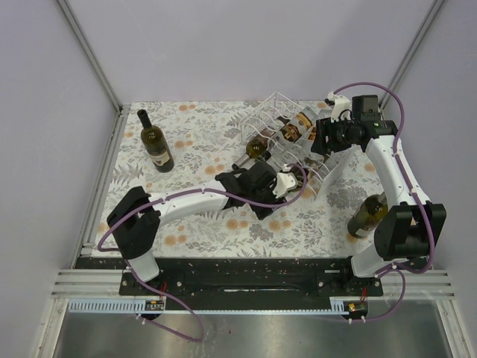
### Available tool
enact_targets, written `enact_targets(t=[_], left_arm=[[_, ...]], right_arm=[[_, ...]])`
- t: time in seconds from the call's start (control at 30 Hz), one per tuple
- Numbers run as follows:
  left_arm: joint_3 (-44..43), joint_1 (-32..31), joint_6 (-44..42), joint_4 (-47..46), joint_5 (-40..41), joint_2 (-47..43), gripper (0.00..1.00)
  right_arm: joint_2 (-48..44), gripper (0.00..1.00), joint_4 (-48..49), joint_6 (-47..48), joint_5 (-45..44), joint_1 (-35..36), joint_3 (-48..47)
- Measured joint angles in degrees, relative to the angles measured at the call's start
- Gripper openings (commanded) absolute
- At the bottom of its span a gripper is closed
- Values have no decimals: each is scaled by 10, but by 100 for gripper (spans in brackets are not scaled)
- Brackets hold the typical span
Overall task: Put the wine bottle on the wine rack
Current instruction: Adjust the wine bottle in the wine rack.
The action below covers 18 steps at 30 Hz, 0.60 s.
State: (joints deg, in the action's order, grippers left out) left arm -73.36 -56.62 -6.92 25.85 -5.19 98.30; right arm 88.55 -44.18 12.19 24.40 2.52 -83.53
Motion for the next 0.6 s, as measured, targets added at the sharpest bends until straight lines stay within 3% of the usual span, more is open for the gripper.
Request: enact_targets(t=[0.6], left_arm=[[54,0,-52,-144,86,15,64]], right_arm=[[0,67,0,0,0,0,0]])
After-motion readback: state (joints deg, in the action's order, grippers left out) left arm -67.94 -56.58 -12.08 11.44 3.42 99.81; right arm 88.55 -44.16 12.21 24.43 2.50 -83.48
